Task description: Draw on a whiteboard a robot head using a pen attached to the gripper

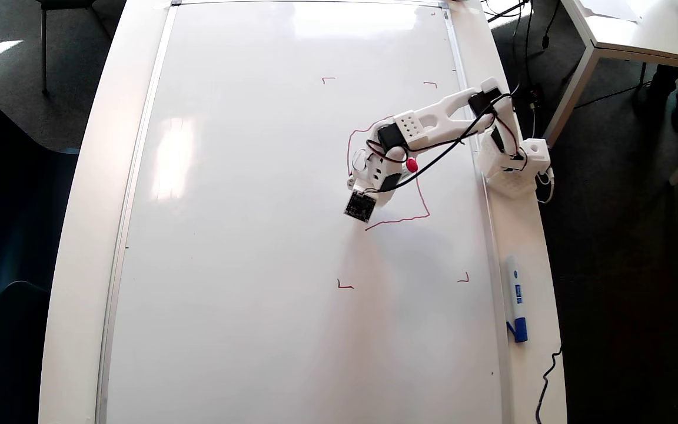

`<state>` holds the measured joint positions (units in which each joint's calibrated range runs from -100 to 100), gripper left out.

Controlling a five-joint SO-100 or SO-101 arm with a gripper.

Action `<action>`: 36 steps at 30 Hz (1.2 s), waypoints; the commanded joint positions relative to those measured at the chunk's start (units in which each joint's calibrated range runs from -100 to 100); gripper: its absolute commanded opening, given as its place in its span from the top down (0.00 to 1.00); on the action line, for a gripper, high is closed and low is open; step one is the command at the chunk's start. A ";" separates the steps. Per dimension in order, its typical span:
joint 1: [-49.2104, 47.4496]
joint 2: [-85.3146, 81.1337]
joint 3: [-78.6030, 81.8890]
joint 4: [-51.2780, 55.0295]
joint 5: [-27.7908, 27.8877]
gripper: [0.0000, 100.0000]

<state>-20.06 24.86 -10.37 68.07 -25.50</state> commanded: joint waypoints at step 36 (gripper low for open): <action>-6.94 -15.18 -0.57 4.82 -2.12 0.99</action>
<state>-27.83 14.70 -12.84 71.03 -27.93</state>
